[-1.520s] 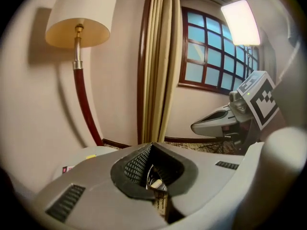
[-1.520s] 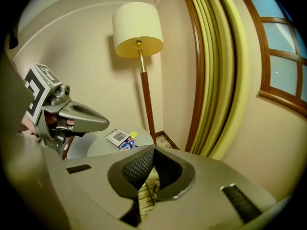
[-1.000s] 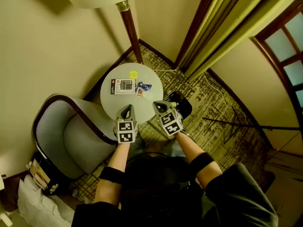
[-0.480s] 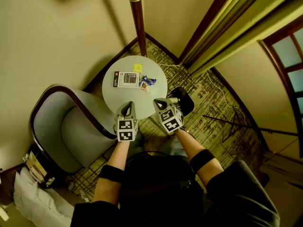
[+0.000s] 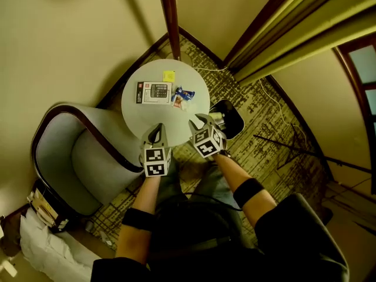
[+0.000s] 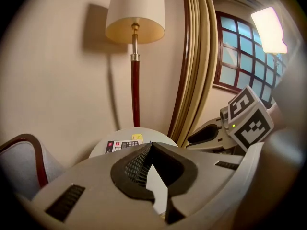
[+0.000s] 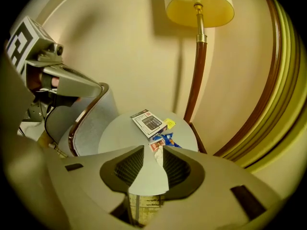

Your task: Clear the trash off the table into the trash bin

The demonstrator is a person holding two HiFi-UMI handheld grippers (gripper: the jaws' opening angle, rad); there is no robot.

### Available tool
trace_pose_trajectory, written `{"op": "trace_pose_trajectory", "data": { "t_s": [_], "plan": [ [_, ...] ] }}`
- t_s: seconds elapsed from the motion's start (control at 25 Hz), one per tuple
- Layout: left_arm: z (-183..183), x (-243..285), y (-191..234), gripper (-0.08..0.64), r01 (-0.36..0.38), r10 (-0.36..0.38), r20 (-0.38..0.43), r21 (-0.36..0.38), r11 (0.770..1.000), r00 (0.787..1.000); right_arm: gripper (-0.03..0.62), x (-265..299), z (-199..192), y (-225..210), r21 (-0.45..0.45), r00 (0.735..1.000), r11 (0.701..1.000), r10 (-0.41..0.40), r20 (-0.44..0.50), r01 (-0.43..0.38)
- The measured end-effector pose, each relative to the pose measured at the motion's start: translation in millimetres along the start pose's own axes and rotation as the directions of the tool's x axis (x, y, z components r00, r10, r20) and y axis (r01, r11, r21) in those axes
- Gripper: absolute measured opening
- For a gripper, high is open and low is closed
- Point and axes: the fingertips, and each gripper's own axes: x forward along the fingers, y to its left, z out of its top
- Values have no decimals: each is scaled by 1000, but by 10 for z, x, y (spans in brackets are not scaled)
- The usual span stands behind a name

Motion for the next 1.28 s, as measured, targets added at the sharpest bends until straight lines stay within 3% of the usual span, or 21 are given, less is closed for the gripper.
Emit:
{"op": "trace_pose_trajectory", "data": {
  "t_s": [0.08,0.24,0.32,0.44,0.64,1.16,1.28],
  "plan": [
    [-33,90,18,0,3,-3,-6,-5,1000,1000,210,194,-82,-55,15,1000,1000,1,-27,0],
    [-110,321,71,0,4,-4,-22,-6,1000,1000,227,590,-223,-200,-16,997,1000,-8,-78,7],
    [-181,434,115,0,0,0,-33,-16,1000,999,287,799,-337,-234,-43,994,999,-4,-108,-1],
    [-289,574,176,0,-6,4,-46,-34,999,999,311,1096,-521,-252,-63,990,998,5,-144,-14],
    [-416,744,212,0,-1,-1,-62,-33,999,998,311,1462,-764,-270,-60,983,998,16,-183,-28],
    [-636,790,319,0,-12,7,-97,-49,999,995,308,1822,-893,-280,-86,973,995,37,-226,-57],
    [-665,801,337,0,-12,7,-102,-51,999,995,278,1864,-907,-240,-82,971,993,65,-230,-86]
  ]
}}
